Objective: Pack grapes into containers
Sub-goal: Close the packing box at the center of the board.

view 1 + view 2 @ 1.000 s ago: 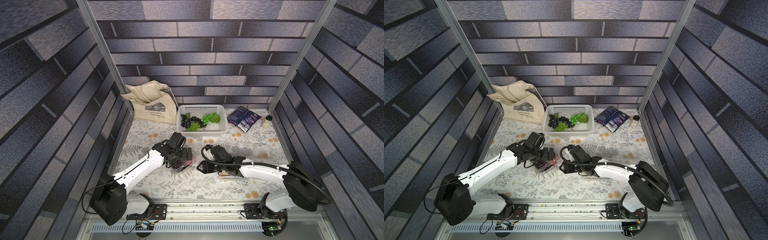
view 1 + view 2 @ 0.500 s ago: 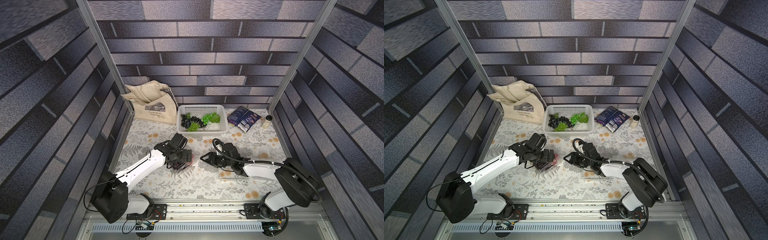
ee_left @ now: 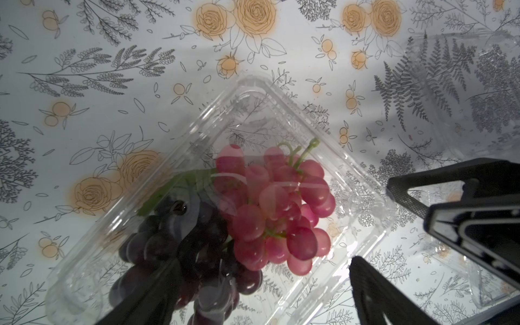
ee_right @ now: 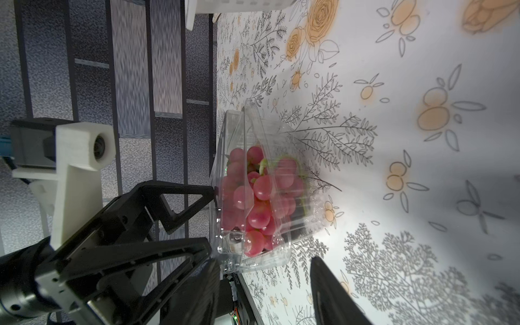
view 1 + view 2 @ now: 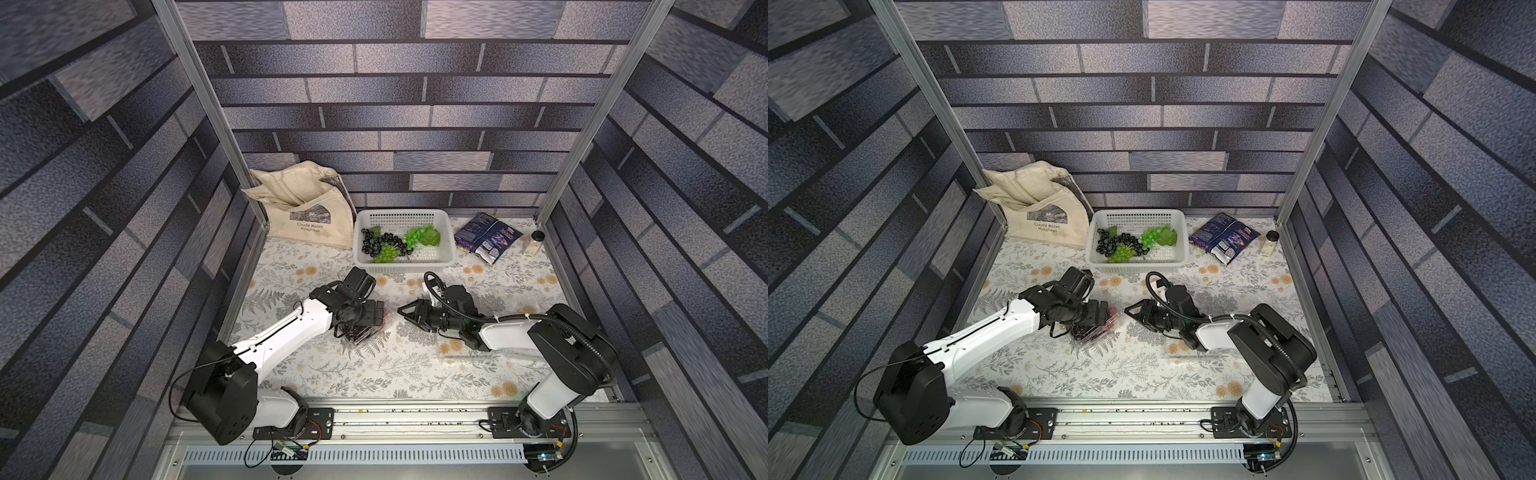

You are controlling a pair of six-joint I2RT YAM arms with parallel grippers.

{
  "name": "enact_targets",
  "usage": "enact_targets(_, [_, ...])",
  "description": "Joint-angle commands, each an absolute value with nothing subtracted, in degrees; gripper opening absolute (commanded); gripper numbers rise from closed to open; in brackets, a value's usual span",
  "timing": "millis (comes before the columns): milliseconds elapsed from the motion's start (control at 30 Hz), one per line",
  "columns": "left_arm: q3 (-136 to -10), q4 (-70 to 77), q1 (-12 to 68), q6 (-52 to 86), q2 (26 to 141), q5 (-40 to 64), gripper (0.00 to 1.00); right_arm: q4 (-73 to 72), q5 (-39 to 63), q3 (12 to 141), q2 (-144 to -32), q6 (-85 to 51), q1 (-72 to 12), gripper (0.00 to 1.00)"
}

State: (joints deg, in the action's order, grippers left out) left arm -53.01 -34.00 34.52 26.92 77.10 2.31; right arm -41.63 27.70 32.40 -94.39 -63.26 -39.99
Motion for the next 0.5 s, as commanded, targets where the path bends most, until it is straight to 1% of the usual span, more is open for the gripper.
enact_targets(0, [-52.1, -37.4, 35.0, 25.3, 77.9, 2.6, 0.95, -44.1, 29.3, 33.5, -95.6, -64.0, -39.9, 0.53])
enact_targets(233, [-52.4, -37.9, 35.0, 24.9, 78.0, 2.9, 0.95, -42.0, 29.0, 35.0, -97.2, -63.2, -41.2, 0.53])
enact_targets(367, [-52.3, -37.8, 35.1, 24.9, 78.2, 3.4, 0.95, -43.1, 29.1, 34.9, -98.1, -63.8, -41.3, 0.52])
enact_targets(467, [-52.3, -37.8, 35.2, 24.9, 78.4, 3.7, 0.95, -43.9, 29.4, 35.2, -99.0, -64.3, -41.6, 0.48])
